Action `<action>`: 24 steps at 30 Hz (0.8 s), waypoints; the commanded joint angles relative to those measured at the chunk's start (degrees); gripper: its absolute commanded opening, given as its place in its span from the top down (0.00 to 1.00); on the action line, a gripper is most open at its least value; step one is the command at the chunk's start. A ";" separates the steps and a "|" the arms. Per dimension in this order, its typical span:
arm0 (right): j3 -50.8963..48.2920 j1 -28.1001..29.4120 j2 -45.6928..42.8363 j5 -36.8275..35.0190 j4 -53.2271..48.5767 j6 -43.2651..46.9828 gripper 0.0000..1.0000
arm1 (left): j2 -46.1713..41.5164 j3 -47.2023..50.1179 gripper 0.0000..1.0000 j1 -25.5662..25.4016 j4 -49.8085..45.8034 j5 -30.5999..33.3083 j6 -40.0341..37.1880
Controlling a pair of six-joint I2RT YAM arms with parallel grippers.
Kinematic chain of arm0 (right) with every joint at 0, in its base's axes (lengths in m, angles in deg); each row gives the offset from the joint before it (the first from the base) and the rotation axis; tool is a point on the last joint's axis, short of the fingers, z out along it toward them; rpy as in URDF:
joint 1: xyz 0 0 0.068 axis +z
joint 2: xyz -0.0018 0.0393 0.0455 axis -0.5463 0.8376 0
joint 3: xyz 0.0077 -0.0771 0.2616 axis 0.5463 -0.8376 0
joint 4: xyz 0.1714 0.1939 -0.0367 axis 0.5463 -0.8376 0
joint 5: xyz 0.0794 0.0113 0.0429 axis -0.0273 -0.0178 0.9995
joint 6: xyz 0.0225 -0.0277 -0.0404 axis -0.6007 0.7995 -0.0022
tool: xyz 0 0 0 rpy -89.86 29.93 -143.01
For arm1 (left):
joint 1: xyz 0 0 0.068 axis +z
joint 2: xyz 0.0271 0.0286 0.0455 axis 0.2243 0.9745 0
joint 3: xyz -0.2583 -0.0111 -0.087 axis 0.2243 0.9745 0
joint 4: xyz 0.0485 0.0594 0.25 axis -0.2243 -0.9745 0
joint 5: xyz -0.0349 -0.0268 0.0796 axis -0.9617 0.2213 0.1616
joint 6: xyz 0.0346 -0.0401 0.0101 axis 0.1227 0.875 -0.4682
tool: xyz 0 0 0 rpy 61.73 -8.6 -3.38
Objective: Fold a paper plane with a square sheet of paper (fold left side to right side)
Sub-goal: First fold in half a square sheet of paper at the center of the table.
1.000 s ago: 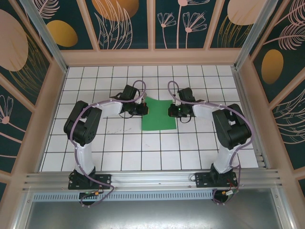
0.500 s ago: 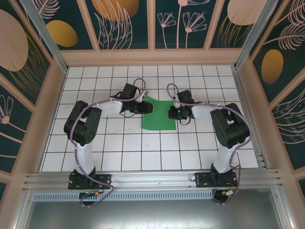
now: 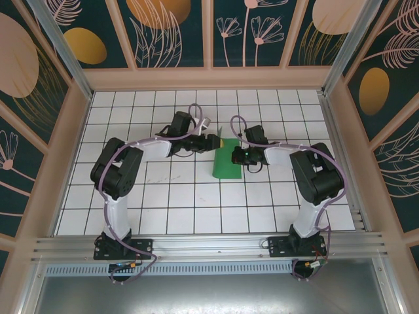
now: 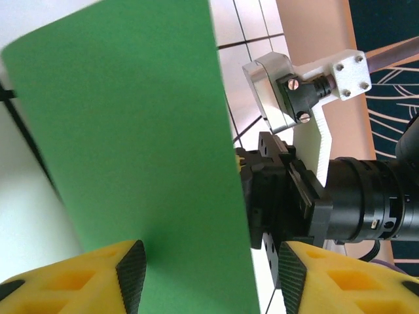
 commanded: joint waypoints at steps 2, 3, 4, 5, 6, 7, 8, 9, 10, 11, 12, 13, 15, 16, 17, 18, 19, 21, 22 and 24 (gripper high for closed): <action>-1.63 0.42 -2.40 0.92 -1.02 -0.72 0.99 | 3.19 -2.45 0.41 -0.95 3.79 -2.50 2.82; -1.43 0.37 -2.58 0.96 -1.21 -0.63 0.99 | 3.71 -2.87 0.40 -1.13 4.07 -2.74 2.99; -1.25 0.40 -2.58 0.87 -1.45 -0.49 0.99 | 4.20 -3.26 0.40 -1.25 4.09 -2.87 3.02; -1.04 0.37 -2.55 0.75 -1.71 -0.45 0.99 | 4.53 -3.50 0.40 -1.33 4.07 -2.91 3.02; -1.06 0.37 -2.68 0.66 -1.70 -0.45 0.99 | 4.70 -3.61 0.41 -1.32 4.07 -2.79 3.02; -1.01 0.27 -3.14 0.57 -1.81 -0.45 0.99 | 4.94 -3.72 0.41 -1.33 4.07 -2.70 3.03; -1.01 0.21 -3.63 0.49 -1.80 -0.36 0.99 | 5.06 -3.77 0.42 -1.28 3.95 -2.56 3.06; -1.06 0.05 -4.46 0.29 -1.87 -0.36 0.99 | 5.18 -3.80 0.44 -1.35 3.75 -2.31 2.87; -1.01 -0.26 -5.55 0.13 -2.09 -0.42 0.98 | 5.28 -3.92 0.47 -1.35 3.14 -1.84 2.65; -1.14 -0.62 -6.89 0.17 -2.20 -0.28 0.98 | 5.37 -4.04 0.49 -1.35 2.58 -1.41 2.38; -1.28 -0.98 -7.91 0.13 -2.40 -0.27 0.96 | 5.45 -4.15 0.51 -1.34 2.16 -1.14 2.16; -1.46 -1.41 -9.34 0.13 -2.67 -0.28 0.95 | 5.60 -4.16 0.53 -1.35 1.83 -0.80 2.00; -2.08 -2.22 -11.95 0.62 -3.07 -0.42 0.89 | 5.72 -4.23 0.58 -1.32 1.48 -0.27 1.88; -2.64 -2.72 -13.35 1.34 -2.78 -0.65 0.86 | 5.68 -4.13 0.61 -1.29 1.50 -0.08 1.88; -3.19 -3.17 -14.49 2.26 -2.36 -1.07 0.84 | 5.71 -4.17 0.62 -1.33 1.51 0.06 1.92; -3.90 -3.66 -15.49 4.13 -1.35 -1.82 0.80 | 5.72 -4.03 0.64 -1.35 1.51 0.28 1.88; -4.77 -4.04 -16.33 6.14 -0.21 -2.81 0.76 | 5.78 -4.04 0.65 -1.37 1.49 0.36 1.89; -5.79 -4.43 -17.03 9.67 2.23 -4.62 0.69 | 5.91 -4.15 0.69 -1.41 1.51 0.38 1.90; -5.97 -4.47 -16.96 11.24 3.24 -5.60 0.66 | 5.95 -4.16 0.69 -1.36 1.51 0.32 1.88; -6.27 -4.41 -16.18 14.14 5.57 -7.36 0.62 | 6.03 -4.26 0.71 -1.43 1.37 0.38 1.91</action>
